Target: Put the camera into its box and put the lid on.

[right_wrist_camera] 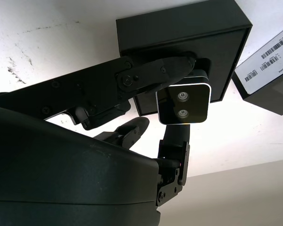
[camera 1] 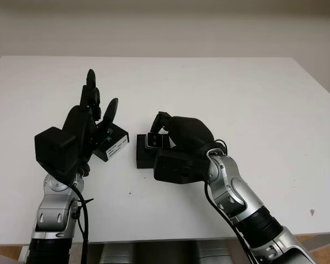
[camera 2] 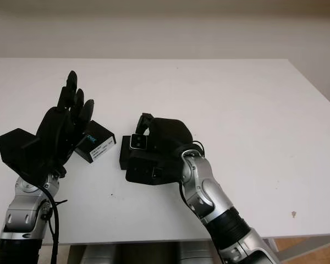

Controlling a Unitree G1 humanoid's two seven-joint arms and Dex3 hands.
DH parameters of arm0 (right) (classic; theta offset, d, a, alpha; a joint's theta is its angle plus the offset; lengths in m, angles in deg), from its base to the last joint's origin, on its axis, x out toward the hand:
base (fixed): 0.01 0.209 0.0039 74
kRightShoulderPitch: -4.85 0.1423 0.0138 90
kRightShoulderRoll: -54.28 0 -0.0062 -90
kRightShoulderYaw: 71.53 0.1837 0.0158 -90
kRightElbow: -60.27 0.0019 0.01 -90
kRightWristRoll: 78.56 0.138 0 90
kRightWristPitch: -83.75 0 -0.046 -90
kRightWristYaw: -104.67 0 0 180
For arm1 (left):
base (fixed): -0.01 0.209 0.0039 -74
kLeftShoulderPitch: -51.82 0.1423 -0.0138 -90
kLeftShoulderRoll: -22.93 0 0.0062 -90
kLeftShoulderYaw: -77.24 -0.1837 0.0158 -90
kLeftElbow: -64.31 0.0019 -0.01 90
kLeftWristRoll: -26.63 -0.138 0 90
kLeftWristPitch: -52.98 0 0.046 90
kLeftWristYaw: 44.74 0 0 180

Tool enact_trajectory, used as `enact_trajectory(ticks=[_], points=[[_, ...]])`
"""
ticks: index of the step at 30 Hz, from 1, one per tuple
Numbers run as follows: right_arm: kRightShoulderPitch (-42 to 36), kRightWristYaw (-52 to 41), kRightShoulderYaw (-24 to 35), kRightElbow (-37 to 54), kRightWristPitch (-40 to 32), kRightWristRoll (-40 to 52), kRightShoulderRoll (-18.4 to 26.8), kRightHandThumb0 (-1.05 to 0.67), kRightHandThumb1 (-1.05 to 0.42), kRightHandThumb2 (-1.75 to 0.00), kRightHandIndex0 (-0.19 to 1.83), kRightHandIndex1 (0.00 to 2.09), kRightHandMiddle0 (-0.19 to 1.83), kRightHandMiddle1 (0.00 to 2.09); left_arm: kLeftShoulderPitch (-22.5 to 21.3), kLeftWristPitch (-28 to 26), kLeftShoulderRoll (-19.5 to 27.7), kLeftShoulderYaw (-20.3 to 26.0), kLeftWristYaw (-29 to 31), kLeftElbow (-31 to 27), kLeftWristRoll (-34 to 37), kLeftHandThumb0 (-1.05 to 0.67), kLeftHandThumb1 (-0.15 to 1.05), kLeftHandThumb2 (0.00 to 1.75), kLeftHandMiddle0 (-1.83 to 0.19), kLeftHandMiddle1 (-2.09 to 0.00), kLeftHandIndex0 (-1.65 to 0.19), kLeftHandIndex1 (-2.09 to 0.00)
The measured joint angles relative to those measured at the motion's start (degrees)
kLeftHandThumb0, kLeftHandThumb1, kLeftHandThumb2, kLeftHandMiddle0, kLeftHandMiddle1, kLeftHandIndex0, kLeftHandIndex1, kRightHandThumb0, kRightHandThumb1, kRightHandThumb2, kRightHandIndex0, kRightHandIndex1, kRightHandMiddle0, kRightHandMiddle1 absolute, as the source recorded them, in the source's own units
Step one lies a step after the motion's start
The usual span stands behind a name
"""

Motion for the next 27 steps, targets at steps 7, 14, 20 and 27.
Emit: enact_trajectory(ticks=[7, 14, 20, 27], points=[[0.82, -2.08, -0.78, 0.42, -0.91, -2.73, 0.55, -0.41, -1.05, -0.11, 0.61, 0.14, 0.38, 2.09, 0.00, -0.02, 0.00, 0.00, -0.01, -0.01, -0.55, -0.77, 1.05, 0.47, 0.19, 0.00, 0.19, 0.00], [1.80, -4.06, -1.49, 0.77, -0.94, -4.77, 1.25, -0.39, -1.05, -0.09, 0.56, 0.12, 0.35, 2.09, 0.00, -0.02, 0.04, 0.14, 0.20, 0.00, -0.37, -0.77, 1.05, 0.48, 0.19, 0.00, 0.19, 0.00], [2.09, -7.49, -0.25, 1.51, -1.52, -2.88, 1.37, -0.40, -1.05, -0.12, 0.57, 0.11, 0.40, 2.09, 0.00, -0.01, 0.04, 0.14, 0.19, 0.00, -0.43, -0.76, 1.05, 0.48, 0.19, 0.00, 0.19, 0.00], [2.19, -10.36, 0.02, 2.33, -3.28, -1.84, 1.23, -0.41, -1.05, -0.14, 0.52, 0.08, 0.40, 2.09, 0.00, -0.05, 0.04, 0.14, 0.04, -0.01, -0.59, -0.76, 1.05, 0.48, 0.19, 0.00, 0.19, 0.00]])
